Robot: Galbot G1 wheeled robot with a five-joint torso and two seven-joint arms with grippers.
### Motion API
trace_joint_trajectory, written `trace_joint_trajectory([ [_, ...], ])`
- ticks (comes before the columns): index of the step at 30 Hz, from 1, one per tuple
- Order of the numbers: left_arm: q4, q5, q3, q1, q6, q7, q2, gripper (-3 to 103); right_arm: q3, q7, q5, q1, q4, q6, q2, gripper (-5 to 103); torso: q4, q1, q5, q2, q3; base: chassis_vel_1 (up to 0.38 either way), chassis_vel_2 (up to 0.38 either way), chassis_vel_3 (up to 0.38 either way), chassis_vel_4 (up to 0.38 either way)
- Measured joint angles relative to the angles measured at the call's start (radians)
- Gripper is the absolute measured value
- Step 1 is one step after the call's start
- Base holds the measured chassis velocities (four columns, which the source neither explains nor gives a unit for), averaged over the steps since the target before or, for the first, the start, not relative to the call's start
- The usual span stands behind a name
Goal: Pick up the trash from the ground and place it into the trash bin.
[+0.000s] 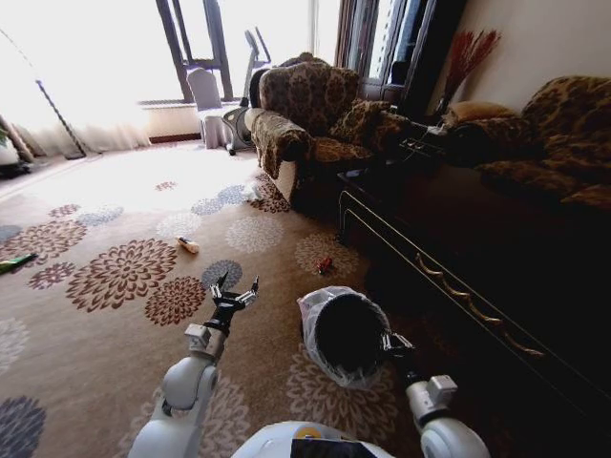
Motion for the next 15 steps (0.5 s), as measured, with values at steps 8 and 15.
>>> trace_joint_trajectory([
  [8,0.008,-0.003,0.010,-0.001,0.011,-0.007,-0.003,100,0.001,-0.005,0.000,-0.002,-0.001,0.010,0.001,4,-0.0001,0.000,0.0001,0.000,0.000,-0.093,-0.091,-0.078,-0.086],
  [15,0.008,-0.050,0.015,0.011,-0.005,-0.036,-0.020,100,-0.009,-0.015,-0.006,-0.007,-0.003,0.014,-0.002,4,-0.0003,0.000,0.0000,0.000,0.000,-0.100,-0.102,-0.100,-0.104],
])
